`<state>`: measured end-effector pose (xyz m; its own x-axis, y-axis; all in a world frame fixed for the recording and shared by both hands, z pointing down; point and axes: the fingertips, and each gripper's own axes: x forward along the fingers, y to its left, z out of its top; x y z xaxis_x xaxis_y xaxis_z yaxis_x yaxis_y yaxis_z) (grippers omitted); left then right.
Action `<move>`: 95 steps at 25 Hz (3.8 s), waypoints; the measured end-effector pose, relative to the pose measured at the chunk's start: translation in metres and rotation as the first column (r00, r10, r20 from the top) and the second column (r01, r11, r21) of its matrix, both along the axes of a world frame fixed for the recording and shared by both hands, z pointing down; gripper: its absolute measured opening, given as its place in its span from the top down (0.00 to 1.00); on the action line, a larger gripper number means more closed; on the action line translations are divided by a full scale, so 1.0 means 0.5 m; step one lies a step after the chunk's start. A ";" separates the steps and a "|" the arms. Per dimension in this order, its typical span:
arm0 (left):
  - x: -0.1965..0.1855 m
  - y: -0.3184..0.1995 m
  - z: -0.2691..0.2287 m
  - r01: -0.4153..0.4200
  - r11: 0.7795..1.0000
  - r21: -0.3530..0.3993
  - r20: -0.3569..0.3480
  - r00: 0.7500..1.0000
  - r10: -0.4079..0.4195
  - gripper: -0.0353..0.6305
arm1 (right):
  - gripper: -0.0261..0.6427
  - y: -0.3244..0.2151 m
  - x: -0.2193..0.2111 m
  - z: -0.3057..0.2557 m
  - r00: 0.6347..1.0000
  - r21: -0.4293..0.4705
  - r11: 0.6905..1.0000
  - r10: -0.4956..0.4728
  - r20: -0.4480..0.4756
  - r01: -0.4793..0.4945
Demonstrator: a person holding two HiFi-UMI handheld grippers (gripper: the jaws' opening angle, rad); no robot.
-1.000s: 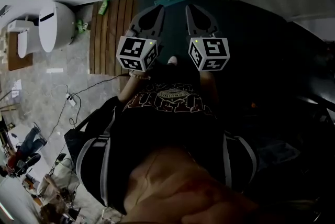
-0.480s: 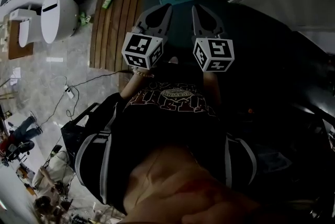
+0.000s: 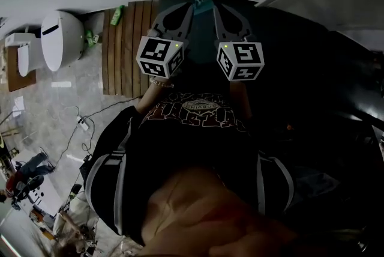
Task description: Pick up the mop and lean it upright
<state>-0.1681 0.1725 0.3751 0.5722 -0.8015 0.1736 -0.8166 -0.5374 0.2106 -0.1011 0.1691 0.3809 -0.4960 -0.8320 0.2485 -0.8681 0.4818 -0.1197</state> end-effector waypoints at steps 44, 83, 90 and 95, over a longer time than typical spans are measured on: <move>0.040 -0.488 0.004 0.010 1.000 -0.016 0.035 0.999 -0.009 0.89 | 0.93 -0.503 0.019 0.007 0.999 -0.013 0.999 -0.041 -0.002 0.041; -0.078 -0.789 0.059 -0.123 0.991 -0.055 0.033 0.992 0.125 0.89 | 0.93 -0.832 -0.062 0.124 0.986 -0.088 0.985 0.142 -0.087 -0.150; -0.115 -0.827 0.066 -0.176 0.983 -0.055 0.033 0.983 0.178 0.89 | 0.79 -0.880 -0.099 0.179 0.976 -0.142 0.971 0.175 -0.128 -0.192; -0.141 -0.838 0.078 -0.180 0.981 -0.066 0.026 0.983 0.182 0.89 | 0.78 -0.902 -0.102 0.206 0.960 -0.149 0.958 0.219 -0.174 -0.245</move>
<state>-0.2385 -0.2465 0.4140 0.7000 -0.6721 0.2413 -0.7141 -0.6632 0.2243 -0.1521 -0.2821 0.4837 -0.2390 -0.8594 0.4520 -0.9677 0.2494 -0.0374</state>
